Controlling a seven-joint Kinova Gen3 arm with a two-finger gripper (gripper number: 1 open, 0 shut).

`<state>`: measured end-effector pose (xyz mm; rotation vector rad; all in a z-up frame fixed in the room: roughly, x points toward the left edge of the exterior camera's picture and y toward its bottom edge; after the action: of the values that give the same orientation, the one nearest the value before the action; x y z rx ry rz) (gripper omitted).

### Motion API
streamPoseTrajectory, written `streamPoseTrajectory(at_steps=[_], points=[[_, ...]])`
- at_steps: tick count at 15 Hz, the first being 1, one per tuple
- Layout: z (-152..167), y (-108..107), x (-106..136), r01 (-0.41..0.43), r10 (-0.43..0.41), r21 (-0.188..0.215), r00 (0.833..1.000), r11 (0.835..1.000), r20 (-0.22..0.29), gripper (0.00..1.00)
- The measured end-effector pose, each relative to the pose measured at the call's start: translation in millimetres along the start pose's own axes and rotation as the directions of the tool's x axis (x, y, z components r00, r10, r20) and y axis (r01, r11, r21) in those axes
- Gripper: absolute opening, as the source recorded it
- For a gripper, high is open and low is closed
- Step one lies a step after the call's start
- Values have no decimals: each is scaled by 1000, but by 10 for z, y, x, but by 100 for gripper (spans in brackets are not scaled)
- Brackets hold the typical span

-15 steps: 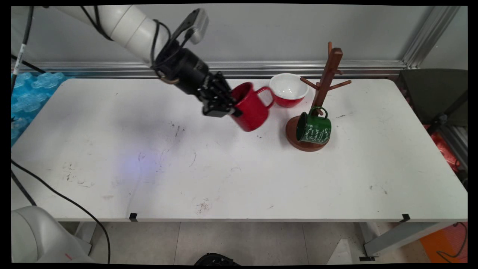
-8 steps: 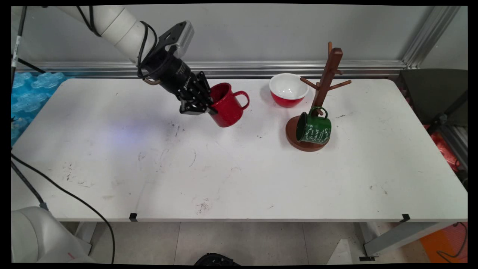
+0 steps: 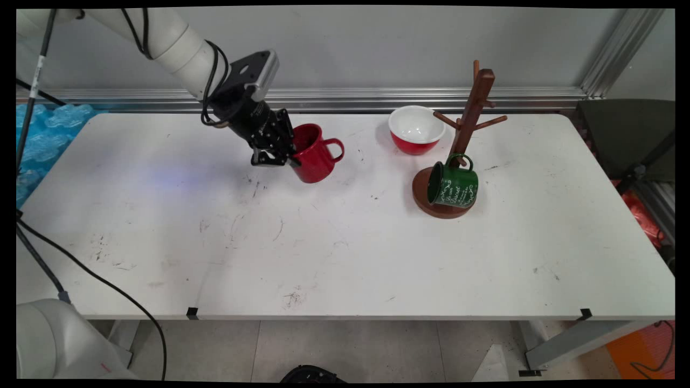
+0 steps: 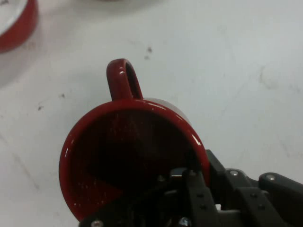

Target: Place the picked object on the table

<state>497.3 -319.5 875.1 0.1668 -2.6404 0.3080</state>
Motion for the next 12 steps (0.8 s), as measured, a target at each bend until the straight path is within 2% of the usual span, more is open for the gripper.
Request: streamPoseTrajectory(at_steps=[6,12], points=[[178,-16,-161,-2,3,-8,996,1000,86,0],[192,-13,-269,-4,6,-15,987,1000,161,0]])
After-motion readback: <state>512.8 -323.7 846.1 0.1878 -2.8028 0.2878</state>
